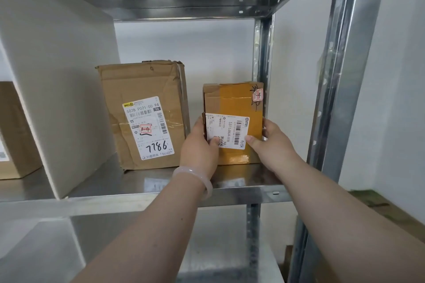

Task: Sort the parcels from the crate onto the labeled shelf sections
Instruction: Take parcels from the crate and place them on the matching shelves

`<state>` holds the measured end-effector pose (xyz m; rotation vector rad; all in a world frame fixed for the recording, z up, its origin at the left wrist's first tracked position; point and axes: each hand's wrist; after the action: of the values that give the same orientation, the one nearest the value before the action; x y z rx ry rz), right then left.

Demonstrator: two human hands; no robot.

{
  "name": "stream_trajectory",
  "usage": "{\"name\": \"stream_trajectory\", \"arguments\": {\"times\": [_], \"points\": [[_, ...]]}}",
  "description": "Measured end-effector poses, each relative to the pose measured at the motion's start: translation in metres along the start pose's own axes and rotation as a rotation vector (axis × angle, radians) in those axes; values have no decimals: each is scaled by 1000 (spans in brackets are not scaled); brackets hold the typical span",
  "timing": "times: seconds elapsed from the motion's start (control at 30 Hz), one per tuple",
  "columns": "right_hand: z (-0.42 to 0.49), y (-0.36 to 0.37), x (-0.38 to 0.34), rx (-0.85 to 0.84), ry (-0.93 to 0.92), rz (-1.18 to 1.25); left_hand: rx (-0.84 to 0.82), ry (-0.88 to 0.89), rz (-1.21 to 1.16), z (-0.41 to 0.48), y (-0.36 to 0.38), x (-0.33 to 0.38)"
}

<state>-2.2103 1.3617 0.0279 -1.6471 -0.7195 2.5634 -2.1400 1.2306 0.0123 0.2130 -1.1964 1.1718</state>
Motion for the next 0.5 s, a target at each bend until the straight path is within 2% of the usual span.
{"name": "stream_trajectory", "arguments": {"times": [0.27,0.4,0.5], "points": [[-29,-5,-1,69,-150,18,-10,64,-94,-18,-5,2],[-48,-5,-3,142,-375,-74,41,204,-68,-37,-23,-1],[-63,7,-11,76,-549,-44,125,262,-52,-53,-44,-9]]}}
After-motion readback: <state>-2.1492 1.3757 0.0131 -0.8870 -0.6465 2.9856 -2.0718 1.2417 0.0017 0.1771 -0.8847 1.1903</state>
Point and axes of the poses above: each hand's wrist, its own z-axis towards the middle knuckle, its own y-axis out of the palm, x = y × z, and after that the axes turned 3 degrees about -y, right-handed
